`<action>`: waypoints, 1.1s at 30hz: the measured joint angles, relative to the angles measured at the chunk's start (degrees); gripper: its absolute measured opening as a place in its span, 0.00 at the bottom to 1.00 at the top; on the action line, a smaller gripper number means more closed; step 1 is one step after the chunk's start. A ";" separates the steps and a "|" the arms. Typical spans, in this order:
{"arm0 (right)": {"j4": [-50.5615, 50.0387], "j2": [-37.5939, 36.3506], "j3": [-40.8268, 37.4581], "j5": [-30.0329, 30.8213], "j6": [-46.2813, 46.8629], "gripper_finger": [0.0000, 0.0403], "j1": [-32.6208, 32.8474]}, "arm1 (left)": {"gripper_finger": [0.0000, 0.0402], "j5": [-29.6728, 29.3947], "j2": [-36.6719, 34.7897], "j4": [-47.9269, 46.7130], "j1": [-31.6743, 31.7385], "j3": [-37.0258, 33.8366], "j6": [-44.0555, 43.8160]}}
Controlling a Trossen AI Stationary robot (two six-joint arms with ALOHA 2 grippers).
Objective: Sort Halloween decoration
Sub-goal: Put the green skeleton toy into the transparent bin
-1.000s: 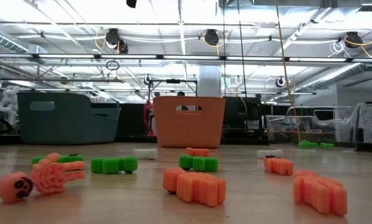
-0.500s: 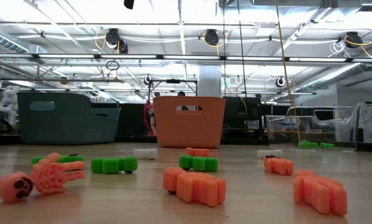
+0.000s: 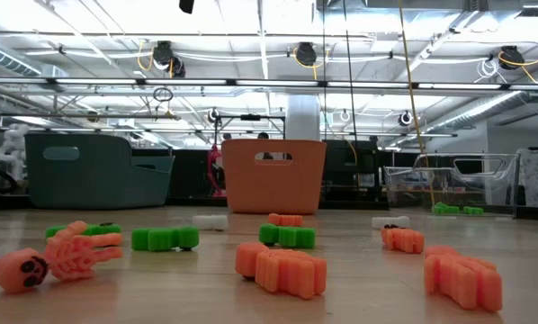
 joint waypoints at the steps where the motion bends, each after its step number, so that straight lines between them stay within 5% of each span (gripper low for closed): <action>1: 0.00 0.00 0.01 1.24 0.05 0.08 -0.10 | 0.29 0.00 0.00 0.00 0.08 0.00 0.21; 12: 4.91 0.03 0.28 6.27 6.17 0.08 -1.74 | 0.29 -0.03 0.00 0.02 1.23 0.00 3.12; 25: -30.17 10.05 17.00 5.77 7.87 0.08 -13.85 | 0.29 -0.04 0.00 -0.01 1.23 0.00 7.20; 33: -42.10 13.40 17.95 -6.21 9.20 0.04 -27.54 | 0.29 -1.50 0.00 -0.26 1.92 -0.01 7.16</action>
